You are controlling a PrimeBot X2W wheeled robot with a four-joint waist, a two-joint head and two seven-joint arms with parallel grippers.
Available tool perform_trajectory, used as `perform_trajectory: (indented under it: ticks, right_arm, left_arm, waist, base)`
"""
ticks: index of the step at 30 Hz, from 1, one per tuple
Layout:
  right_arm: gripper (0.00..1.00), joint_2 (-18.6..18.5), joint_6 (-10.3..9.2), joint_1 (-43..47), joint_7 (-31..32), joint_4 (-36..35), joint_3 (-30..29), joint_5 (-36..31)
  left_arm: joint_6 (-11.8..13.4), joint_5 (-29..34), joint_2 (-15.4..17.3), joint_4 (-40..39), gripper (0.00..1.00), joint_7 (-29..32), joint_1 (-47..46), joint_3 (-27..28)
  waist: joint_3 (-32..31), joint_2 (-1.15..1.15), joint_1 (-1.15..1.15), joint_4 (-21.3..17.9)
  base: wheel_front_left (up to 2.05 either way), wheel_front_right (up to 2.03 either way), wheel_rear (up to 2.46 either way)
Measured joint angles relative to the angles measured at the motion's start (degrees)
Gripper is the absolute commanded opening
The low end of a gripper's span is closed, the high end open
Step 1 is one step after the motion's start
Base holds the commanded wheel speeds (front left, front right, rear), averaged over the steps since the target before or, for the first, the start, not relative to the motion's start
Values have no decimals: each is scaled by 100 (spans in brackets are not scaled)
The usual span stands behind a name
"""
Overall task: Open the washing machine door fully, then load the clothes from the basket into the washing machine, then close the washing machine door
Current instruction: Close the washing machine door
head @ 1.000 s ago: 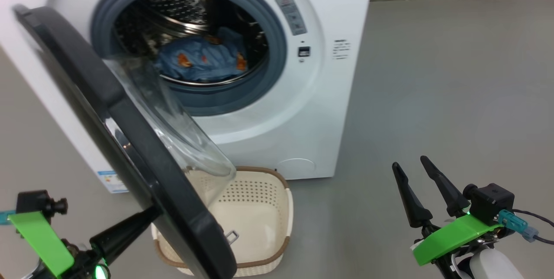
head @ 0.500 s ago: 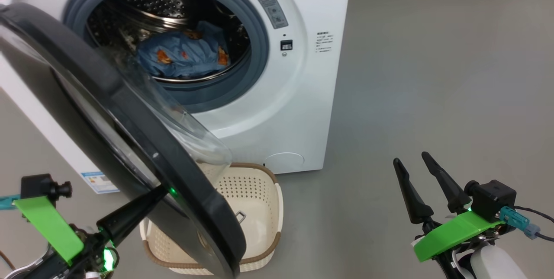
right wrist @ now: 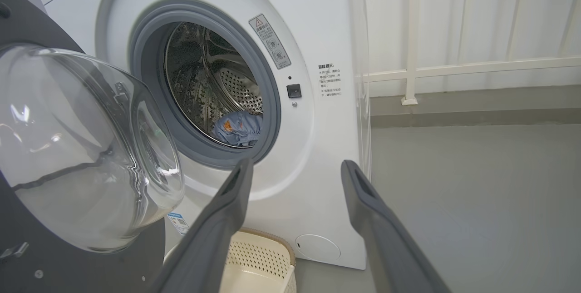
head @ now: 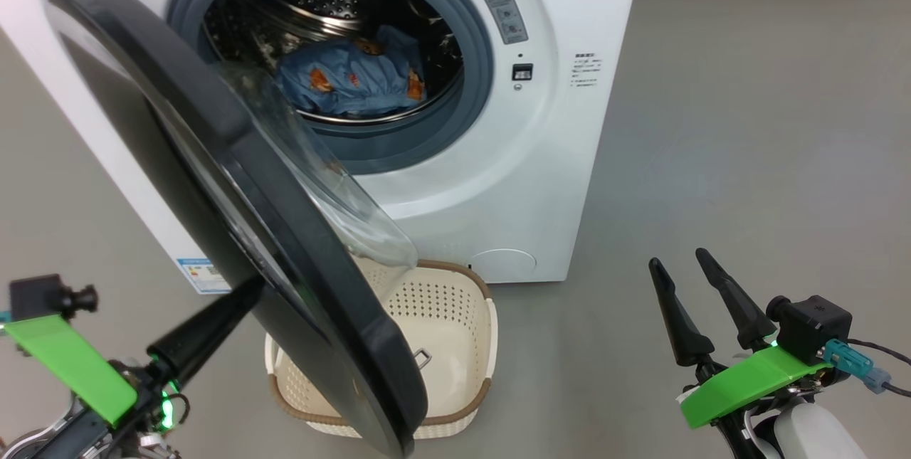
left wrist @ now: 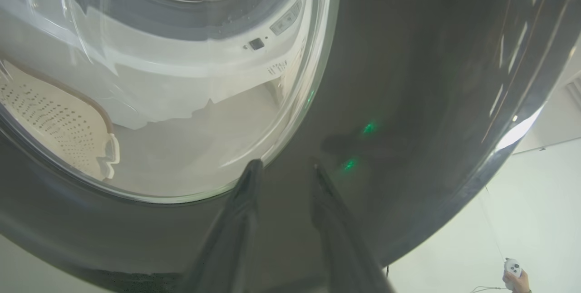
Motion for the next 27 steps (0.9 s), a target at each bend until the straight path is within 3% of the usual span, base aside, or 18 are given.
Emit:
perform_trajectory:
  ticks: [1, 6, 11, 21, 27]
  right_arm:
    - [100, 8, 0, 0, 0, 0, -7, 0]
    - [100, 14, 0, 0, 0, -12, -35, 0]
    - [100, 9, 0, 0, 0, -20, -23, 0]
    - [100, -31, 0, 2, 0, -23, -14, 0]
    - [100, -32, 0, 3, 0, -25, -15, 0]
  left_arm:
    - [-31, 44, 1, -18, 100, -57, 0, 15]
    - [-234, 611, 29, -168, 100, -626, 2, 74]
    - [-276, 1335, 105, -405, 100, -1495, 19, -21]
    - [-293, 3082, 866, -483, 100, -3735, 625, -1115]
    - [-309, 3735, 1007, 63, 100, -4849, 803, -1599]
  waist:
    - [0, 0, 0, 25]
    - [16, 0, 0, 111]
    - [6, 0, 0, 103]
    - [-29, 0, 0, 39]
    - [-54, 0, 0, 13]
  base:
    - [0, 0, 0]
    - [0, 0, 0]
    - [0, 0, 0]
    - [0, 0, 0]
    - [0, 0, 0]
